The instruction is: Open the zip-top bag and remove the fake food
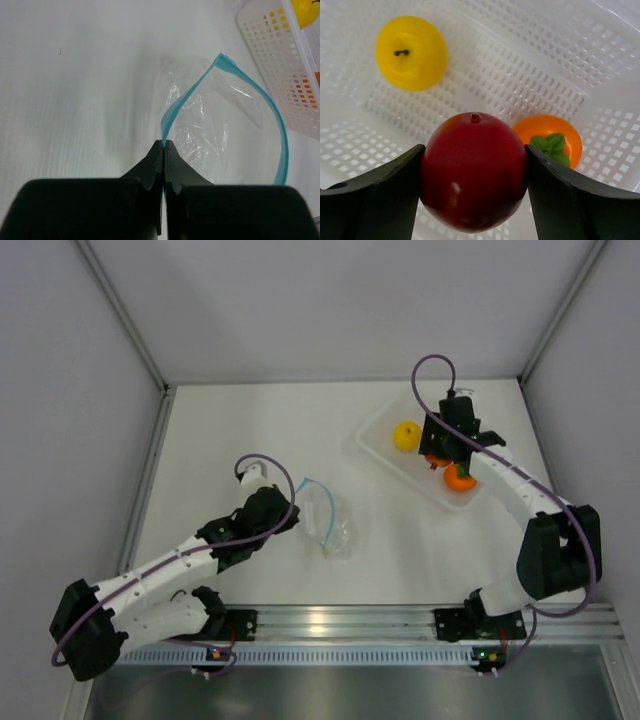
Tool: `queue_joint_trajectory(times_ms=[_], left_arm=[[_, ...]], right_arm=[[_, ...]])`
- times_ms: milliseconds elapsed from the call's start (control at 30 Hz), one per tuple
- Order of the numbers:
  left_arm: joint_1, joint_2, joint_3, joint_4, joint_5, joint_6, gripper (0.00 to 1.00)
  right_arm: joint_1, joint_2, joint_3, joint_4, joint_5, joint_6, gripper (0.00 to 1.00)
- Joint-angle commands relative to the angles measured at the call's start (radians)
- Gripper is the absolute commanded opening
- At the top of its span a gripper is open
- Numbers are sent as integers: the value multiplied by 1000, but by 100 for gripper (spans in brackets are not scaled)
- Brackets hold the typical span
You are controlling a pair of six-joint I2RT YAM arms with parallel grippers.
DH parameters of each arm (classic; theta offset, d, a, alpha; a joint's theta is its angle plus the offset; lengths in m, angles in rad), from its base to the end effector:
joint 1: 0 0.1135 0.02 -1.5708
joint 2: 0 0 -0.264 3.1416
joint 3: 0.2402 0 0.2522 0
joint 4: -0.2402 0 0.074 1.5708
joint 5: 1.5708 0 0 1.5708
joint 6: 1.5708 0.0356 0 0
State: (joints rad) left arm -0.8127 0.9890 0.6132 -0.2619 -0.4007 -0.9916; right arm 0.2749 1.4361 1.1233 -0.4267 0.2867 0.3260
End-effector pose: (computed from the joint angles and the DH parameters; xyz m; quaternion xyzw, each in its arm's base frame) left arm 0.1549 -0.1434 0.2364 -0.1673 0.8638 -0.2357 0.4127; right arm 0.3069 0.0761 0.2839 0.0808 0.9037 -0.0066 0.4204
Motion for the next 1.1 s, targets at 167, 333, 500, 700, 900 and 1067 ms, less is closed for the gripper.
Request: queue_joint_trajectory(times_ms=[167,333,500,700,900,1067], left_arm=[[1,-13,74,-12,-53,56,0],[27,-9,183,-102,-118,132,0],[96,-19,255,-154,-119,205,0],[271,-15,377,-240,-116,304,0],[378,36,483,-307,-223,367,0],[454,156,610,-307,-288,453,0]], right_arm=[[-49,208,164,-7,-26,-47,71],[-48,218,156,-6,-31,-27,91],[-51,164,150,-21,-17,-30,99],[-48,14,109,-44,-67,-28,99],[-39,-181,-2,-6,-191,-5,100],[-34,-334,-78,6,-309,28,99]])
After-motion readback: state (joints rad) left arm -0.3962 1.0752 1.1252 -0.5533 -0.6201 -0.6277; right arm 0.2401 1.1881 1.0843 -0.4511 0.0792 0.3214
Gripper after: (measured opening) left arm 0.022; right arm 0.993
